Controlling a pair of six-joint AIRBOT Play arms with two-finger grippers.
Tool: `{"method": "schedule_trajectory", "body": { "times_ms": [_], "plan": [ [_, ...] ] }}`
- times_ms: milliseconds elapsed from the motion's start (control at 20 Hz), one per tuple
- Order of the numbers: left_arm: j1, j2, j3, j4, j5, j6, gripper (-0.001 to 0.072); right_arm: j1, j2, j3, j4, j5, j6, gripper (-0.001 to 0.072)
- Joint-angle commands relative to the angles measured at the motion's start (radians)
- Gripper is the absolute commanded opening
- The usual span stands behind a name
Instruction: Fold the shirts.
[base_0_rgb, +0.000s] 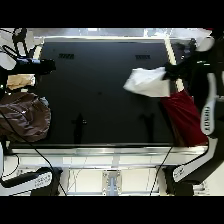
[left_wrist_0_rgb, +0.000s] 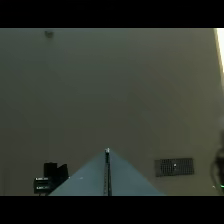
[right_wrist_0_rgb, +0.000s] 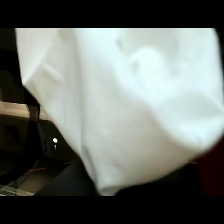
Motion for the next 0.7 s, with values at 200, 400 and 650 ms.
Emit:
{"method": "schedule_trajectory", "body": {
  "times_ms": [200,400,650],
  "plan": [
    [-0.013,0.001,0.000,-0.027,0.000,0.000,0.0012,-0.301,0.215,-0.205,-0.178,0.137,0.082,0.0011],
    [-0.024,0.001,0.000,-0.026,0.000,0.000,0.0012,-0.361,0.325,-0.578,-0.295,0.137,0.020,0.0012],
    [-0.024,0.001,0.000,-0.026,0.000,0.000,0.0012,-0.469,0.443,-0.978,-0.491,0.130,-0.019,0.0013]
  ]
}}
